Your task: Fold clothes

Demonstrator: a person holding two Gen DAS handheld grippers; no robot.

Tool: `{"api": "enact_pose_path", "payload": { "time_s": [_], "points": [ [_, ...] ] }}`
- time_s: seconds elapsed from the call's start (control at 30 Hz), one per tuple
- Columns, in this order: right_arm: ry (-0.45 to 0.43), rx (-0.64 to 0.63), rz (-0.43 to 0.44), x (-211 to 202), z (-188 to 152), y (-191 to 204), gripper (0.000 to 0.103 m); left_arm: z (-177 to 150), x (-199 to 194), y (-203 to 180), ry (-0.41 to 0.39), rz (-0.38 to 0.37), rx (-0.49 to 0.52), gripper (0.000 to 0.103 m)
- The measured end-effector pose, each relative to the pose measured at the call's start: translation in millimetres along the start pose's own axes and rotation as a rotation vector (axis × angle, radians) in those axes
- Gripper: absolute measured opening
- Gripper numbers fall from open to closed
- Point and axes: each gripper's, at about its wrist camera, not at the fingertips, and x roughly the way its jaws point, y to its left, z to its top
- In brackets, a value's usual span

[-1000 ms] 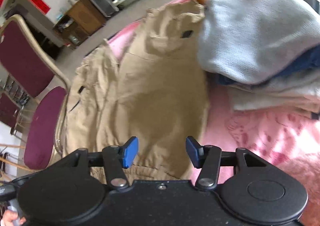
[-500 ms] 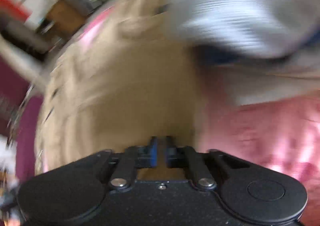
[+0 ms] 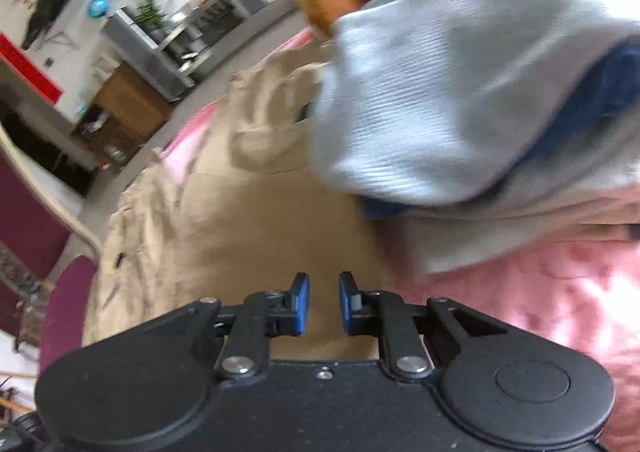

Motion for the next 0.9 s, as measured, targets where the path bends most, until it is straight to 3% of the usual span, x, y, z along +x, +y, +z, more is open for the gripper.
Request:
{"api": "enact_pose_path", "payload": {
  "time_s": [0.1,0.23,0.33,0.4,0.47,0.53,0.67,0.7,0.77,0.9],
  "points": [
    [0.079,0.000,0.113,23,11,14,0.019,17,10,-26,-0.009,-0.045,0.077,0.022],
    [0.292,0.051,0.371,77,22,28,0.030,24,42,-41,0.029,-0.096,0.105,0.024],
    [0.297,0.073,0.414,104,19,31,0.030,26,69,-47,0.066,-0.132,0.108,0.024],
    [0.282,0.072,0.359,116,13,26,0.027,27,86,-51,0.089,-0.154,0.112,0.028],
    [0.237,0.085,0.287,118,13,16,0.004,25,84,-52,0.064,-0.094,0.130,0.025],
    [0.146,0.125,0.204,106,19,1,0.003,22,79,-50,0.044,-0.071,0.125,0.020],
    [-0.102,0.239,-0.071,59,32,-33,0.002,14,60,-49,-0.001,-0.087,0.130,0.018],
    [-0.110,0.237,-0.073,52,31,-34,0.002,12,56,-49,-0.012,-0.091,0.131,0.014],
    [-0.105,0.213,-0.042,42,27,-30,0.005,8,46,-49,-0.035,-0.099,0.133,0.015],
    [-0.094,0.164,0.022,23,18,-22,0.020,0,28,-48,-0.079,-0.116,0.137,0.015]
  ]
}}
